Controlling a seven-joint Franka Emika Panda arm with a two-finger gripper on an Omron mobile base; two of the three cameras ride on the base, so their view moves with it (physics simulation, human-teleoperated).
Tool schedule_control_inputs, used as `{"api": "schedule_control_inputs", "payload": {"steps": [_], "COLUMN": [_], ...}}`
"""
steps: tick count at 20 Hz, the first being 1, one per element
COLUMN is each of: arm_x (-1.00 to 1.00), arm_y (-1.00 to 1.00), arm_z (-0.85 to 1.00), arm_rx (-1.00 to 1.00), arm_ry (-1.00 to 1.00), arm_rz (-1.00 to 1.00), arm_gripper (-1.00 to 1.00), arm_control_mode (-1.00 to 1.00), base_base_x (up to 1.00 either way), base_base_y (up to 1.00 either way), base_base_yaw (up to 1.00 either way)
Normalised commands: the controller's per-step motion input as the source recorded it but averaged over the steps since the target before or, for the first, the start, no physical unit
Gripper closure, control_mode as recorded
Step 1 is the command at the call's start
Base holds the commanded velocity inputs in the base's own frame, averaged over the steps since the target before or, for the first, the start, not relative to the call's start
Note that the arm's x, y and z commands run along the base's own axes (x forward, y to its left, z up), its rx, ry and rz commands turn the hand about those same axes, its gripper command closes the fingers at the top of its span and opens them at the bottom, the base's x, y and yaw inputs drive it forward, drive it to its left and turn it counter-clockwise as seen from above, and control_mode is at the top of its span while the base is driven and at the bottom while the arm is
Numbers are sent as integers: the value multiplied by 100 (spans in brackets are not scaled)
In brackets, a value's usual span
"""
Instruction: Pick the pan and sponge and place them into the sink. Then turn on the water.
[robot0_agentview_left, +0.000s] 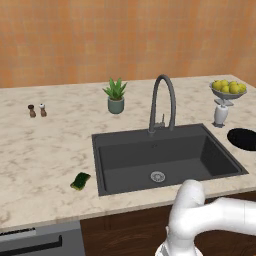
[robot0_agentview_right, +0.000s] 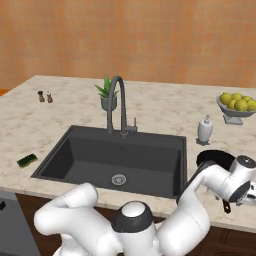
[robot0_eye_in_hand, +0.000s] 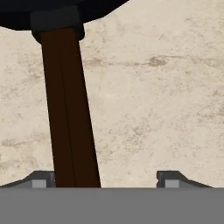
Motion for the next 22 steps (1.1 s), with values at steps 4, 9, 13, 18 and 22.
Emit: {"api": "schedule_control_inputs", "payload": {"steps": [4, 9, 13, 18, 22], "arm_x": [0, -23, -37, -9, 9], "arm_y": [3, 20, 71, 100, 100], "arm_z": [-40, -19, 11, 0, 8], "arm_rx": [0, 0, -6, -27, -22], "arm_ry": [0, -10, -17, -9, 0], "arm_rz": [4, 8, 26, 46, 48], "arm_gripper": [100, 100, 100, 100, 100], "arm_control_mode": [-100, -100, -100, -100, -100], "base_base_x": [0, 0, 0, 0, 0], "base_base_y": [0, 0, 0, 0, 0], "base_base_yaw": [0, 0, 0, 0, 0]}}
